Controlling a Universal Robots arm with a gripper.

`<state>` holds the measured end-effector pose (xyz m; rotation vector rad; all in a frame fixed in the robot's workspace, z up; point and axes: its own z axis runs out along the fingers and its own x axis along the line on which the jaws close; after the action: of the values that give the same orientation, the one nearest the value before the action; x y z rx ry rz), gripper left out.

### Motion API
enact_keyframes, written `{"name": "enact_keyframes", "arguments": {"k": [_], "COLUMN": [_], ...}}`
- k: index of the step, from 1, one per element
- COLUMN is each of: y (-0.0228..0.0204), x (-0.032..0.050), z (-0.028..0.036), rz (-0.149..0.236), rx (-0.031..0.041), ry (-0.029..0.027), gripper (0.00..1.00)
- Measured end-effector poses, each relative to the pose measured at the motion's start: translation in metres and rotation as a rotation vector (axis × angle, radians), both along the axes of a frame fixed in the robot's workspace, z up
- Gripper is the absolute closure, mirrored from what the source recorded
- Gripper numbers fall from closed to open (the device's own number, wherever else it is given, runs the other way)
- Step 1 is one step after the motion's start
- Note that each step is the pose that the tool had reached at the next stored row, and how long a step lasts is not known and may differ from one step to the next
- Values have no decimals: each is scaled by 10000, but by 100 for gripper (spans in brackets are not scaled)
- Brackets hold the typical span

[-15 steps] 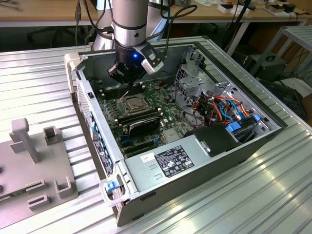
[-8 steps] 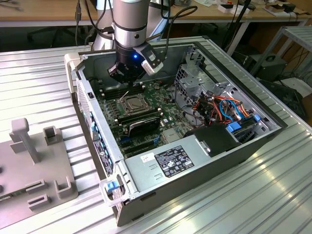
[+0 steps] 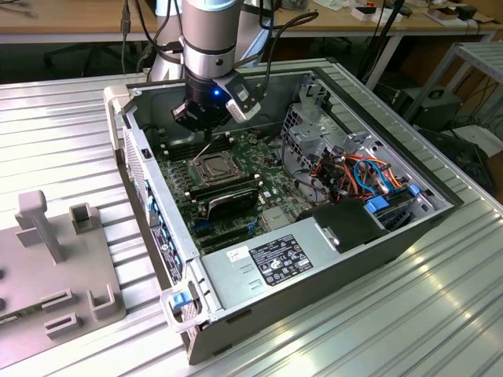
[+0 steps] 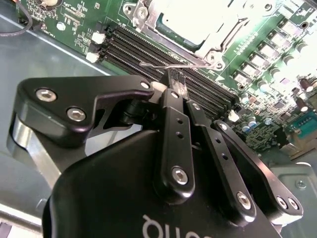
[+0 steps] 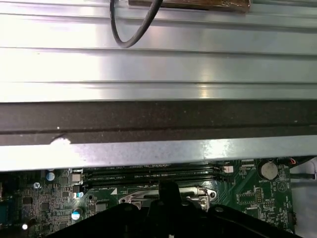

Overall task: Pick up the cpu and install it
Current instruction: 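Install the first cpu locking lever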

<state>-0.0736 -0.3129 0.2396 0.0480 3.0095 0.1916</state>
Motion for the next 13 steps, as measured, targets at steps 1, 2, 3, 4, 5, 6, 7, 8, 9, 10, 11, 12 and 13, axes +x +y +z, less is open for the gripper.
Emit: {"name": "enact_keyframes", "arguments": {"k": [1, 2, 3, 4, 5, 6, 7, 8, 9, 10, 11, 12, 13], "y": [-7, -21, -36, -44, -55, -71, -82, -92, -97, -100, -100, -100, -100], "x": [0, 0, 0, 0, 0, 0, 0, 0, 0, -1, -1, 0, 0], "z": [0, 0, 0, 0, 0, -2, -6, -11, -19, -37, -54, -67, -80], "rz": [0, 0, 0, 1, 5, 6, 5, 5, 5, 4, 3, 4, 5], "rx": [15, 65, 143, 258, 480, 483, 482, 482, 484, 482, 482, 483, 482], "ry": [0, 0, -2, -12, -38, -37, -37, -37, -38, -37, -37, -39, -40], "gripper": [89, 89, 89, 89, 89, 89, 89, 89, 89, 89, 89, 89, 89]}}
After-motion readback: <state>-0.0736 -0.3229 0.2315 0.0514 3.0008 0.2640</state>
